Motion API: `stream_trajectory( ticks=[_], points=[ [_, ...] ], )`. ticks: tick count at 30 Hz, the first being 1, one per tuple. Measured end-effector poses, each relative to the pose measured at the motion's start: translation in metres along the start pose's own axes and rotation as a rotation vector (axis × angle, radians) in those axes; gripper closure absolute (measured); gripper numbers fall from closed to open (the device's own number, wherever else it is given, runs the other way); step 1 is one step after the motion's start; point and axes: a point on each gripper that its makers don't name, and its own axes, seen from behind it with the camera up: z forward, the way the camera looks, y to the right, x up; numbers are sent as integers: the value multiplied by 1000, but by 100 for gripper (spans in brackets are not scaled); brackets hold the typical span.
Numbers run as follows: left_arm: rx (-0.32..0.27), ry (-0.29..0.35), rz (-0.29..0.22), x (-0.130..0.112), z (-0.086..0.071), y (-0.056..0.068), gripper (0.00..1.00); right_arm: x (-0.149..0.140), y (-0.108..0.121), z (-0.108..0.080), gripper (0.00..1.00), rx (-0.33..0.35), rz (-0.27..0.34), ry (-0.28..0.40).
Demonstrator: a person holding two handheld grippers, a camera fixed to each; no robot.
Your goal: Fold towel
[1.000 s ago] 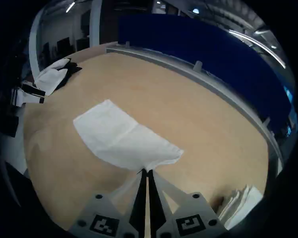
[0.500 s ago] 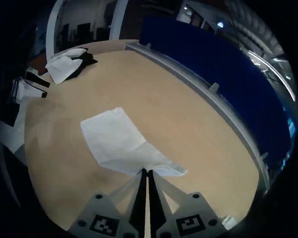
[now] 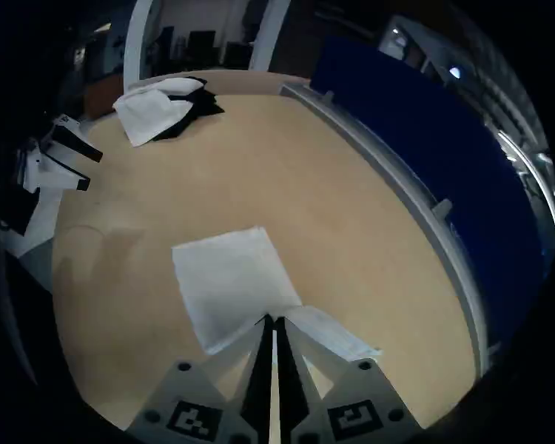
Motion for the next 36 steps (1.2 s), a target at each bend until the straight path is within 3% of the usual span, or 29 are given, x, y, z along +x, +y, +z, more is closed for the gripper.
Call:
stream_trajectory(
  ticks=[8, 14, 22, 25, 28, 32, 36],
  points=[
    [18, 12, -58, -10, -9, -5, 0, 31, -49, 48, 97, 102, -81, -16],
    [29, 18, -109, -17, -16, -12, 0, 33, -93, 91, 97, 198, -56, -37],
    [37, 23, -146, -19, -18, -20, 0, 28, -102, 102, 95, 217, -43, -60],
    [34, 20, -146, -20, -17, -21, 0, 30, -101, 102, 86, 217, -25, -56],
    [34, 17, -139, -20, -16, -22, 0, 32, -99, 99, 71, 215, 2, -44],
    [33, 18, -130, -18, -16, -23, 0, 35, -92, 91, 38, 197, 40, -27],
    [26, 21, -133, -15, -15, -22, 0, 32, -86, 82, 33, 173, 66, -23]
  ],
)
